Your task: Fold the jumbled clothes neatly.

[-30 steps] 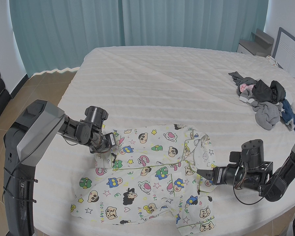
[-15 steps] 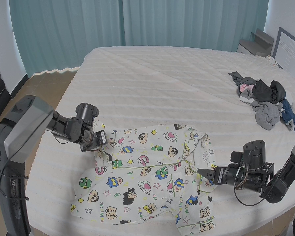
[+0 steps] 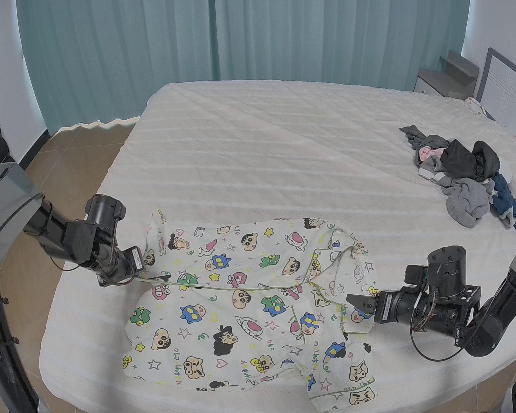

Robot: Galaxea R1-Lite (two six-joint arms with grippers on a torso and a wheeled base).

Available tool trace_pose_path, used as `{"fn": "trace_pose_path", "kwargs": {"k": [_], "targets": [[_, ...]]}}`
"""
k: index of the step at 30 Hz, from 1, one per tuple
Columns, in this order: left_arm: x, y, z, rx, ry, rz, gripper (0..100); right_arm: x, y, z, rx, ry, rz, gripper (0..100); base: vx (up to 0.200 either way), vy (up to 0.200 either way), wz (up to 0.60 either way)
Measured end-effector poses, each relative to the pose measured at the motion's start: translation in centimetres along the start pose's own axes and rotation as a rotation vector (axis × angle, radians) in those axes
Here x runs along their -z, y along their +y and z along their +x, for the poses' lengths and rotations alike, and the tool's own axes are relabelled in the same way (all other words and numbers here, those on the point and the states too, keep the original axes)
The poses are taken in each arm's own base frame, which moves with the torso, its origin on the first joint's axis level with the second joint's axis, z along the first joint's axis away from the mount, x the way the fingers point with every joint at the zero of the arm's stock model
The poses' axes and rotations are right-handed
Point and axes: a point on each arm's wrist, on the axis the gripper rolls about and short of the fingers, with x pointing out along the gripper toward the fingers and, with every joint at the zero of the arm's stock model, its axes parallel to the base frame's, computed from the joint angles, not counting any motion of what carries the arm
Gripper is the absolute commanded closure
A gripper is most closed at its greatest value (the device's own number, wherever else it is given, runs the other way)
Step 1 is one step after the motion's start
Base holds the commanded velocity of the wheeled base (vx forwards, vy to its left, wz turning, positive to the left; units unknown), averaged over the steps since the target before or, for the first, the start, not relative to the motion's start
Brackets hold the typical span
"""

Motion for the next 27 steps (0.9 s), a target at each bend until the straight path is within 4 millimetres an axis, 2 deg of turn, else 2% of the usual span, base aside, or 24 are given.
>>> {"fn": "trace_pose_path", "kwargs": {"k": [3,8,13,19,20,27], "targets": [[1.3,1.3,-0.2,-0.005,-0.01,-0.011,100,0.0,0.0,0.0,0.0,-0.001,0.0,0,0.0,0.0,0.0],[3.0,2.2,-0.1,-0.021,-0.017,-0.019,100,0.0,0.0,0.0,0.0,0.0,0.0,0,0.0,0.0,0.0],[3.8,2.7,0.3,-0.025,-0.026,-0.023,100,0.0,-0.1,0.1,0.003,0.002,0.0,0,0.0,0.0,0.0],[4.4,3.1,1.0,-0.012,-0.037,-0.026,100,-0.4,-1.2,0.4,0.038,-0.009,0.023,0,0.0,0.0,0.0],[4.6,3.1,1.1,-0.005,-0.035,-0.025,0,-0.6,-1.5,0.6,0.047,-0.011,0.029,0,0.0,0.0,0.0],[4.8,3.4,1.4,0.031,-0.043,-0.052,0,-0.8,-2.7,1.2,0.078,-0.002,0.052,0,0.0,0.0,0.0]]}}
